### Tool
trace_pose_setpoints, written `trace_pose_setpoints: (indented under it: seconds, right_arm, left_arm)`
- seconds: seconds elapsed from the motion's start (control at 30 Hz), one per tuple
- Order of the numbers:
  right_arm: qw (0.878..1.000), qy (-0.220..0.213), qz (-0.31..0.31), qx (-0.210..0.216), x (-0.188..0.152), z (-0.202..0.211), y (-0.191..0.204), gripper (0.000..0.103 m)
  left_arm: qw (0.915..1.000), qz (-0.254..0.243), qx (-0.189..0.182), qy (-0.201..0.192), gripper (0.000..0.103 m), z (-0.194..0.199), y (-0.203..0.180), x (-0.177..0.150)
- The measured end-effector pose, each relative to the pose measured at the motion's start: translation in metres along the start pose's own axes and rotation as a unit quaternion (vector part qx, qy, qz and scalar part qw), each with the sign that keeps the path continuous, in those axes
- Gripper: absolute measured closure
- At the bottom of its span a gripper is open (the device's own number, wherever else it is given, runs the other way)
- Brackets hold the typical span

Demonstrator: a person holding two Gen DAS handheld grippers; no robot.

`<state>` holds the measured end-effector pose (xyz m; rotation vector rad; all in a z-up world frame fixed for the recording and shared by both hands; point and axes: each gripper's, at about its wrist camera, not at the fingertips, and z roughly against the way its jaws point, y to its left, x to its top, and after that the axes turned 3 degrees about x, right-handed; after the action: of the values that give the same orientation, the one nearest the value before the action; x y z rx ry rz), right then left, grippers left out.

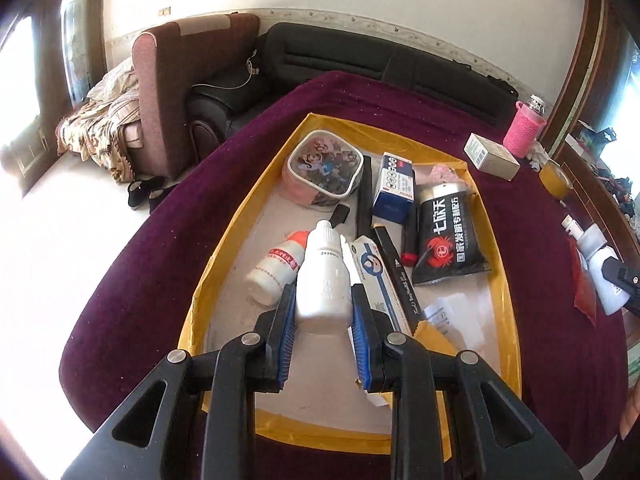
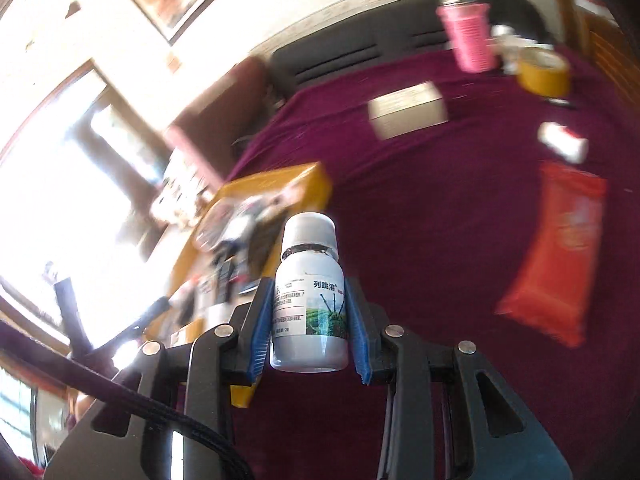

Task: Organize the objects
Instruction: 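Carry both bottles into the tray and open both grippers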

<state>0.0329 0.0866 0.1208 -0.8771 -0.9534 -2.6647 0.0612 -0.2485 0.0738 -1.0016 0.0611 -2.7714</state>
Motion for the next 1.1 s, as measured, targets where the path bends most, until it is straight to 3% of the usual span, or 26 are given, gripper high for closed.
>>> trace_pose_setpoints:
  seconds: [0.23,0.53,0.9,1.0,1.1]
  right_arm:
    - [0.997,0.07,0.031,-0.001,-0.022,-0.072,0.06,0.071]
    - [0.983,0.095,0.107,-0.119,-0.031,-0.132,0.101,0.071]
    - [0.966,0.073,0.161,-0.187,-0.031,-0.142,0.12,0.071]
    - [0.965,0.072,0.163,-0.195,-0.032,-0.141,0.12,0.071]
    - [0.96,0.072,0.169,-0.211,-0.033,-0.142,0.121,0.071]
  left_arm:
    - [0.9998,-0.015,-0.005,0.01,0.081,-0.018,0.006,-0.013]
    - [0.9986,-0.047,0.021,-0.005,0.081,-0.028,0.003,-0.014]
    - [0.9987,-0.029,0.035,-0.024,0.08,-0.013,0.008,-0.013]
    - [0.9983,-0.023,0.042,-0.034,0.068,-0.005,0.011,-0.011]
    - [0.9977,-0.02,0.046,-0.047,0.066,0.003,0.014,-0.01]
